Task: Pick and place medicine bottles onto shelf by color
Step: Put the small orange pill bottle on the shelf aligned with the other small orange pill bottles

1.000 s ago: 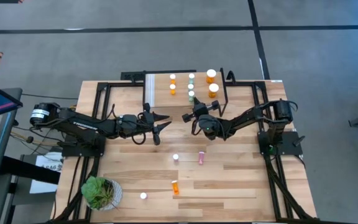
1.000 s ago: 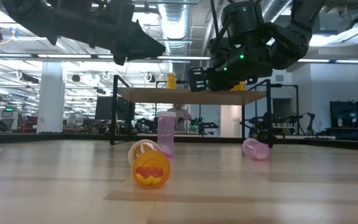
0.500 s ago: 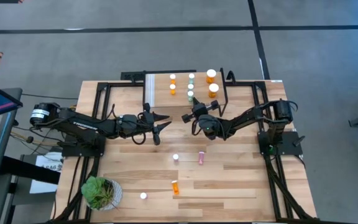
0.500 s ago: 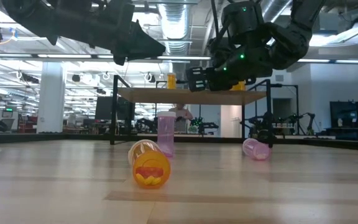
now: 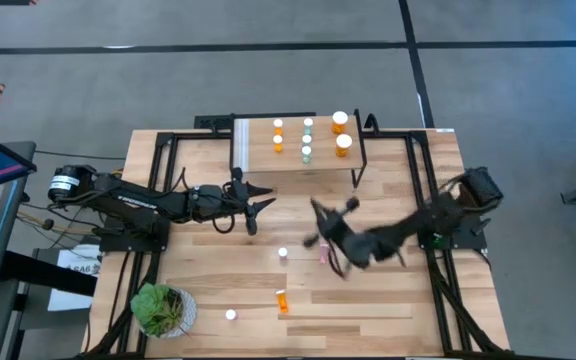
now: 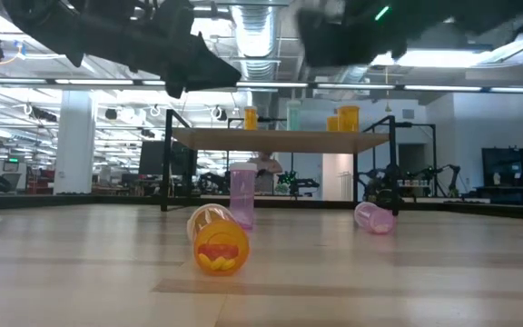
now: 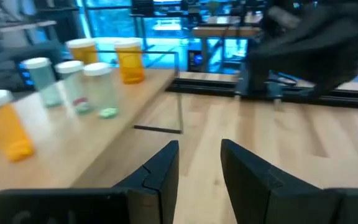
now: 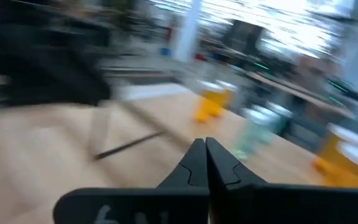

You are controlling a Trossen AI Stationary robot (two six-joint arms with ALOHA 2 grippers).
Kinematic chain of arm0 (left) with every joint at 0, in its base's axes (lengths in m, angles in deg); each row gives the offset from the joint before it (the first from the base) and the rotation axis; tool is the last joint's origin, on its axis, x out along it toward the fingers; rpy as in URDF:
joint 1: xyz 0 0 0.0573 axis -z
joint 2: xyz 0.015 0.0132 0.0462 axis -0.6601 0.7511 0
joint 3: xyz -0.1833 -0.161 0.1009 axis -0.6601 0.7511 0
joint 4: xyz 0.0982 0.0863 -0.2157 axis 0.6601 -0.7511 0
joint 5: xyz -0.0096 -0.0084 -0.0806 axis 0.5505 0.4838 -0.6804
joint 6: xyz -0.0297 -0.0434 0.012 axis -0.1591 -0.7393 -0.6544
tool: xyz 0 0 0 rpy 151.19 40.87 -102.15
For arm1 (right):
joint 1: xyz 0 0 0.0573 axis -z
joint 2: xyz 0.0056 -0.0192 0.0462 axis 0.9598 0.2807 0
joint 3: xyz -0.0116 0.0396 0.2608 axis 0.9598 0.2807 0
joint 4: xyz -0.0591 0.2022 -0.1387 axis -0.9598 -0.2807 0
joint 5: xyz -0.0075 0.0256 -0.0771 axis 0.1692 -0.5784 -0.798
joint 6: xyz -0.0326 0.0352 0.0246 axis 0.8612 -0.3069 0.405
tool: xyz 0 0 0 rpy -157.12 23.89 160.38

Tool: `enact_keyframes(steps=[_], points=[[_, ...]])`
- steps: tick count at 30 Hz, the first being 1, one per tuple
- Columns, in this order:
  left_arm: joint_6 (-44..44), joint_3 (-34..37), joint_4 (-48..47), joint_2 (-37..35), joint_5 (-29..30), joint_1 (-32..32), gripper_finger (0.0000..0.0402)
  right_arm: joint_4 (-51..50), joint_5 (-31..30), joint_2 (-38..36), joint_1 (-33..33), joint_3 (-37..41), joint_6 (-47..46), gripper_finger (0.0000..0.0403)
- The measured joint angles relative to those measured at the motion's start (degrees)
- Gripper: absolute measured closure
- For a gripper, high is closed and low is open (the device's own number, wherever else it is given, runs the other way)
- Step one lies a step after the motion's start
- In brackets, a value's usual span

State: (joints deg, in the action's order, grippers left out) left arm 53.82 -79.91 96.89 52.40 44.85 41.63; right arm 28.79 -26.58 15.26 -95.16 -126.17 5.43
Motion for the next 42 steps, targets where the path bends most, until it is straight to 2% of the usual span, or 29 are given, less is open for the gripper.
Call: enact_keyframes(steps=[5,8,12,15,19,24,28,32,37,42], points=[[-2.77,0.00,-0.41,-1.72,-5.14,0.25,0.0295,-11.09,1.54,-6.24,-12.09,0.00,-5.03,0.0402],[-3.76,-0.06,-1.49,-4.19,-5.99,1.40,0.0295,-20.50,8.99,-9.88,-17.60,0.01,-15.56,0.0401],[-3.92,-1.55,-6.81,-7.91,-4.45,4.04,0.0295,-27.79,22.46,-11.99,-20.63,0.00,-31.74,0.0401],[-3.58,-2.73,-9.42,-9.90,-3.03,6.45,0.0295,-27.36,29.48,-9.86,-20.60,-0.06,-39.06,0.0398],[-2.51,-3.23,-10.34,-11.97,-2.40,9.59,0.0295,-28.91,36.95,-3.47,-18.71,-3.84,-44.69,0.0381],[-1.78,-3.26,-10.96,-14.35,-2.34,13.12,0.0295,-36.31,45.43,3.97,-16.55,-14.19,-45.40,0.0337],[-1.77,-3.27,-12.00,-16.04,-1.75,15.47,0.0295,-49.69,47.53,9.53,-15.50,-24.13,-48.50,0.0287],[-1.54,-3.26,-12.37,-16.44,1.78,17.21,0.0295,-63.00,47.00,14.59,-13.84,-33.44,-57.90,0.0239],[-2.42,-3.26,-12.90,-16.41,4.90,18.45,0.0295,-65.57,47.77,20.85,-12.32,-38.86,-61.70,0.0195],[-3.73,-3.23,-12.81,-16.41,5.24,19.72,0.0295,-66.30,53.18,26.03,-11.18,-41.09,-64.79,0.0167]])
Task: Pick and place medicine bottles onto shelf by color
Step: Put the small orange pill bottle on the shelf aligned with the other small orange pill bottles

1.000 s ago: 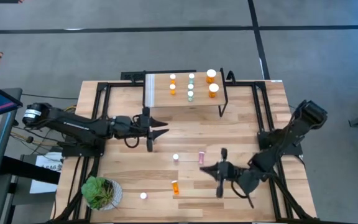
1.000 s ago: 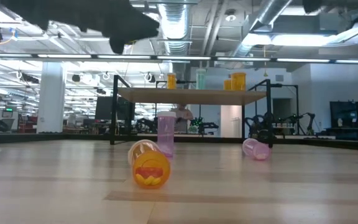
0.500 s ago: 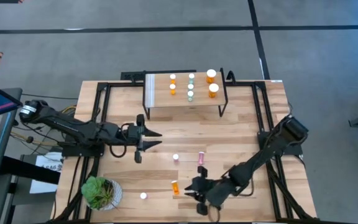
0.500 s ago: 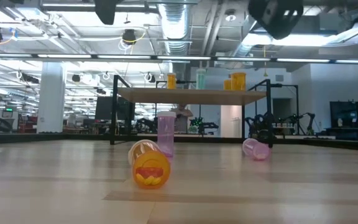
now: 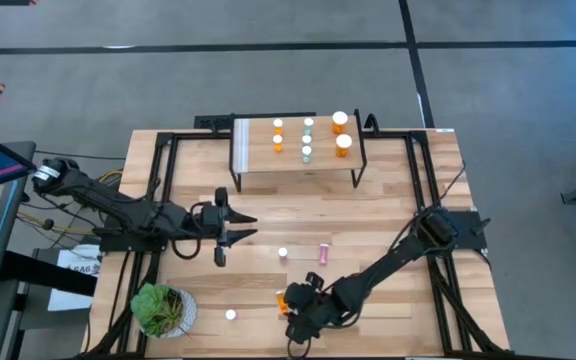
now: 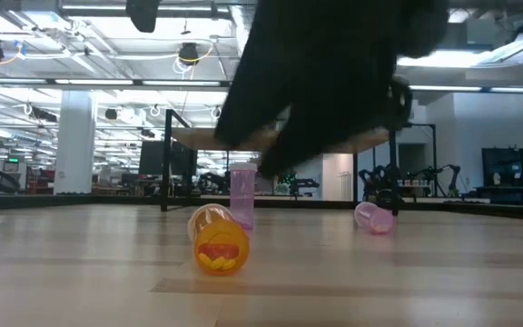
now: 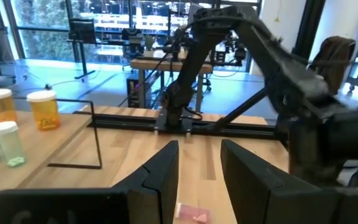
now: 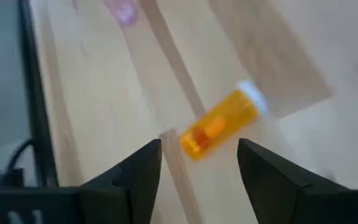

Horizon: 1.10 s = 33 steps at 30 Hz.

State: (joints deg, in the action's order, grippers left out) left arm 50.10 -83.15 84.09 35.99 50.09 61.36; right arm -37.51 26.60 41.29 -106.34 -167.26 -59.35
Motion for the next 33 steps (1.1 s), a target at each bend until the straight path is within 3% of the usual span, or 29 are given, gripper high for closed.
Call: enact_keyframes(steps=[10,23,33], points=[[-1.23,0.00,-0.11,0.02,4.15,2.29,0.0295,0.54,0.22,1.76,1.12,-0.33,-2.40,0.0157],[-3.22,0.07,-0.96,0.03,4.35,2.57,0.0295,1.15,1.96,5.69,1.37,-1.56,-2.13,0.0164],[-3.67,0.07,-1.78,0.04,4.35,2.57,0.0295,-4.15,3.99,5.79,1.64,-2.50,5.27,0.0192]])
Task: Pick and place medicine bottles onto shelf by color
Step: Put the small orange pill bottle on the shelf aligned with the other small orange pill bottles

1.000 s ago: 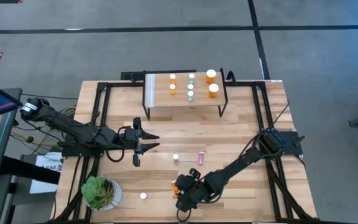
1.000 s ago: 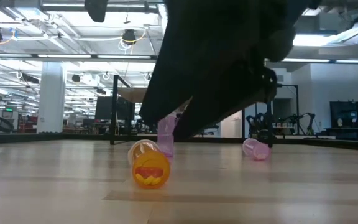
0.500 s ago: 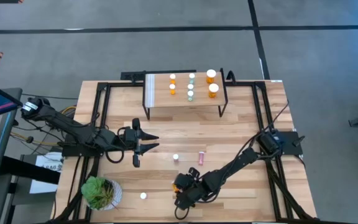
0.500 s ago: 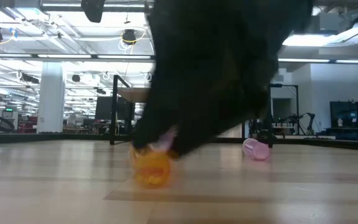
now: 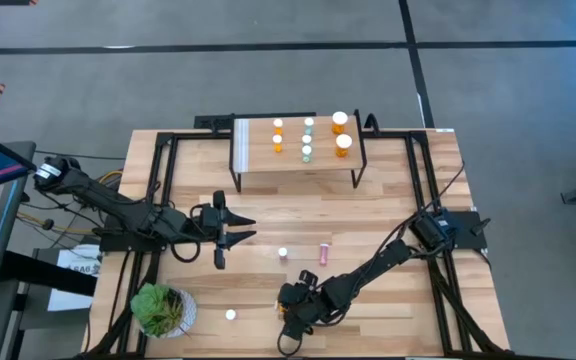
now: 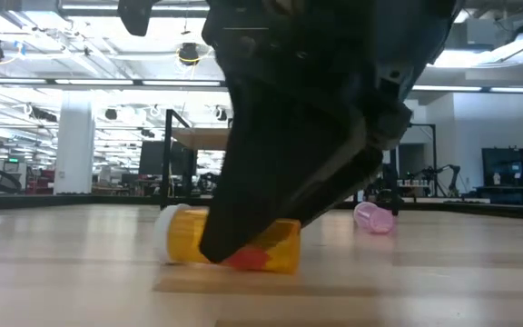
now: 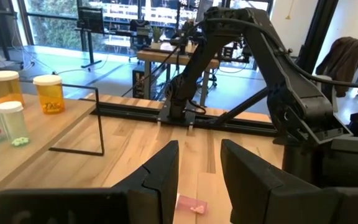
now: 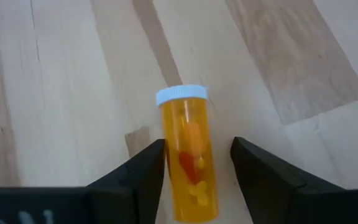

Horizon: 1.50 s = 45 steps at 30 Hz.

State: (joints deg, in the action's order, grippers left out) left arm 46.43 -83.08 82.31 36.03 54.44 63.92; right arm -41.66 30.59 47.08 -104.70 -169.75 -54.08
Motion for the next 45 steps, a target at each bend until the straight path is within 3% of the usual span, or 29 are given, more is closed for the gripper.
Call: enact_keyframes(steps=[6,21,29,32,36,40,45], points=[[0.00,0.00,-0.28,0.00,0.00,0.00,0.0295,-0.78,2.73,-0.07,0.04,-0.02,7.52,0.0215],[-0.50,0.00,-0.97,0.00,-0.17,0.01,0.0294,-4.29,3.00,-4.04,-0.22,0.52,9.39,0.0285],[-1.05,0.00,-1.72,0.00,-0.66,0.00,0.0294,-5.17,-7.09,-11.15,-1.39,0.33,13.96,0.0280],[-1.07,0.00,-1.71,0.00,-3.62,0.02,0.0294,-8.54,-12.84,-15.29,-2.04,0.39,15.11,0.0282],[-1.58,0.00,-1.51,0.26,-7.62,0.02,0.0294,-8.43,-22.42,-22.17,-3.11,6.00,15.21,0.0283],[-0.88,-0.02,1.81,2.96,-8.44,0.02,0.0294,-0.02,-27.02,-30.01,-2.56,15.94,15.20,0.0283],[1.88,-0.02,10.44,8.72,-11.00,-0.51,0.0272,23.90,-24.81,-37.27,0.35,29.84,24.00,0.0283]])
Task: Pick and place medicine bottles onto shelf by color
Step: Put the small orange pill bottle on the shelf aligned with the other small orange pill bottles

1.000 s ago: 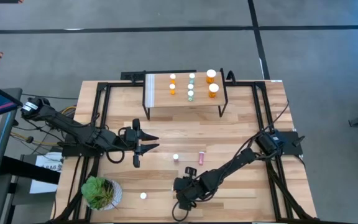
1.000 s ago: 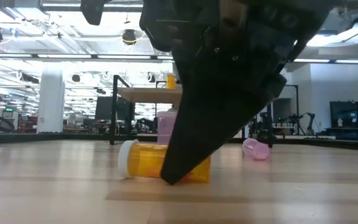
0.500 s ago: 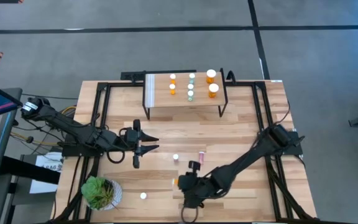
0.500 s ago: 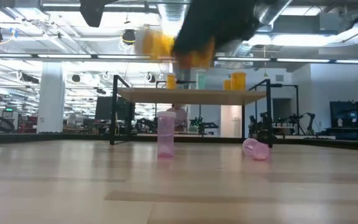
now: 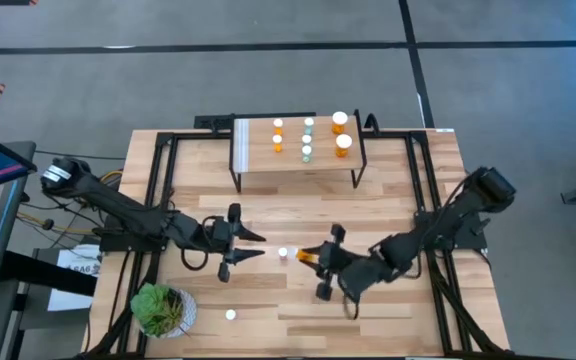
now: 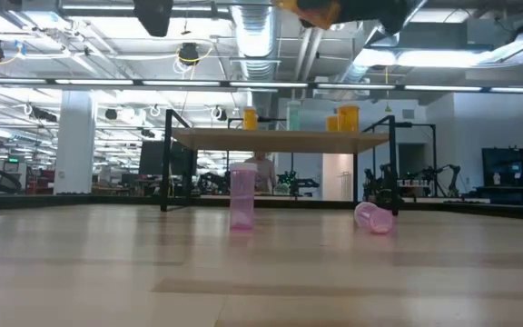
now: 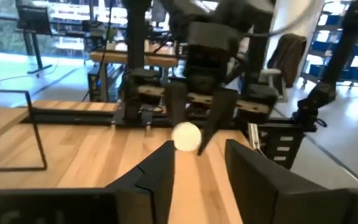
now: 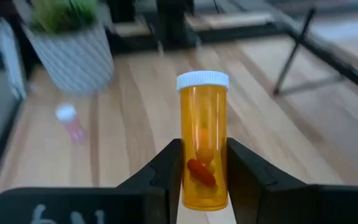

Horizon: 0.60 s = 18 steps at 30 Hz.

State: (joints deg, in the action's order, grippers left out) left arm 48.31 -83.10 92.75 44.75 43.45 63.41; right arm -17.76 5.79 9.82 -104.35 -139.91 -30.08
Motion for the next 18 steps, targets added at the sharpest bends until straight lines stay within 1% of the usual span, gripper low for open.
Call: enact_keyframes(steps=[3,6,9,12,14,18], points=[[-0.21,-0.06,2.01,1.26,-0.37,-0.87,0.0243,12.51,4.69,-2.09,2.31,5.59,4.90,0.0283],[-0.94,-0.07,1.39,1.31,-0.24,-1.55,0.0209,19.17,8.50,-2.72,4.33,8.36,7.41,0.0283],[-1.33,-0.07,1.73,1.69,-0.37,-1.61,0.0180,20.69,10.47,-2.39,5.54,8.60,8.47,0.0283],[-1.88,-0.07,2.78,3.51,-0.37,-1.61,0.0160,23.06,12.05,-1.40,6.14,8.53,8.91,0.0284],[-1.96,-0.27,4.16,4.96,-0.33,-1.70,0.0152,22.85,12.49,-1.25,6.39,8.67,9.25,0.0284],[-2.89,-2.96,3.95,7.69,-0.37,-2.23,0.0144,23.57,12.60,-1.31,6.32,8.56,9.23,0.0284]])
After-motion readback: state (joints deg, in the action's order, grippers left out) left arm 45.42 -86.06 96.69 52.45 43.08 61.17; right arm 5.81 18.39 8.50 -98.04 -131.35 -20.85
